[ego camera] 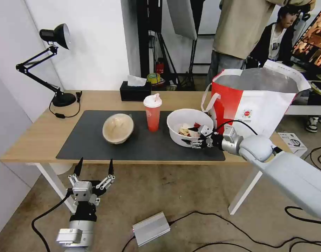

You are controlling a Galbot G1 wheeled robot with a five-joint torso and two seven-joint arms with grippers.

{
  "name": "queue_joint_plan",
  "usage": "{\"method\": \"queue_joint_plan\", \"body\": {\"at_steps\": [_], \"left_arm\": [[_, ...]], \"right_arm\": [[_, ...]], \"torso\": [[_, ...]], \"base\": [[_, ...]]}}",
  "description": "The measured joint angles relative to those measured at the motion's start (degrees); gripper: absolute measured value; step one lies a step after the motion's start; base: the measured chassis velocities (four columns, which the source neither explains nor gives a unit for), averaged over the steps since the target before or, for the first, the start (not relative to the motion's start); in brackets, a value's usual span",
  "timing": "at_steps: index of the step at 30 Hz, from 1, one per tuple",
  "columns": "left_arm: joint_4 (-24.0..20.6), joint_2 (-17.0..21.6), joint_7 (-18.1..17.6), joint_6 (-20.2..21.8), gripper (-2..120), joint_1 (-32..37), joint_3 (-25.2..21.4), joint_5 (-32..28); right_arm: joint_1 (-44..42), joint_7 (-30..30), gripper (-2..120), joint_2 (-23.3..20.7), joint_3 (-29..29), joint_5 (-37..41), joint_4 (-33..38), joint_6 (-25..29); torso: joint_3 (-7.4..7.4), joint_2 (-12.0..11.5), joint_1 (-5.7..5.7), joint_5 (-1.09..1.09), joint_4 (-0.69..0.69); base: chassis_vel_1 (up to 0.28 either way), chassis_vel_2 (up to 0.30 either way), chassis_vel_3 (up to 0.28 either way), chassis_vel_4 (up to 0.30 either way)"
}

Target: Pick up the trash from the table and place it into the takeout bag.

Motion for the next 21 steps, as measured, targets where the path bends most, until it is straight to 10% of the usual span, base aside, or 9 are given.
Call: {"method": "queue_joint_plan", "body": {"at_steps": [12,21], "left_arm": [[0.1,-0.3,0.0,-0.1,100,0.0,0.1,0.0],[0.1,-0.3,0.0,-0.2,100,0.0,0.1,-0.1]], "right_arm": [[0.0,0.0,1,0.1,0.0,0.1,-0.4,-0.1],[-0.1,0.1,0,0.2,0.0,0.1,-0.5,-0.2]], "torso": [[0.00,0.0,0.00,0.00,0.00],[0.00,0.0,0.00,0.00,0.00]], "base": [[0.000,0.000,0.000,0.000],[0.000,0.000,0.000,0.000]]}}
